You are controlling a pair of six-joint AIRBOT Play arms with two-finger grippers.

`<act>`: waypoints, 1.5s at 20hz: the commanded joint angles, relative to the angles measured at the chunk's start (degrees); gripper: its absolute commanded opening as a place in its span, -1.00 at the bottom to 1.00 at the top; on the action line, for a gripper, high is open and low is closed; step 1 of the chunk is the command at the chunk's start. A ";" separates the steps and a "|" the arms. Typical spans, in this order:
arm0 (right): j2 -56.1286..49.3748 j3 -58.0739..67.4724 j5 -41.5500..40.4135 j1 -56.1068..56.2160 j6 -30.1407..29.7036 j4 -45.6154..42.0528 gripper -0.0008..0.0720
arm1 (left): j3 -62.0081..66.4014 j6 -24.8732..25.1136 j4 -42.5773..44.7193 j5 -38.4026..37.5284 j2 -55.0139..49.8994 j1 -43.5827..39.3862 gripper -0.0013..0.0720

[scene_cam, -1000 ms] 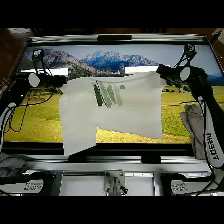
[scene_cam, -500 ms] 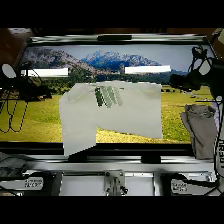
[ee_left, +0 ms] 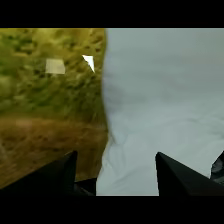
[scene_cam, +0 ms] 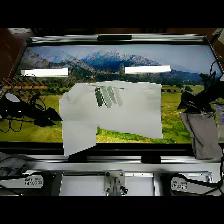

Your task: Fold the shirts.

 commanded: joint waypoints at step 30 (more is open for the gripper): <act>0.44 -32.57 -17.20 2.08 -2.40 12.33 0.63 | -3.58 2.23 -4.63 7.37 4.35 -5.60 -0.88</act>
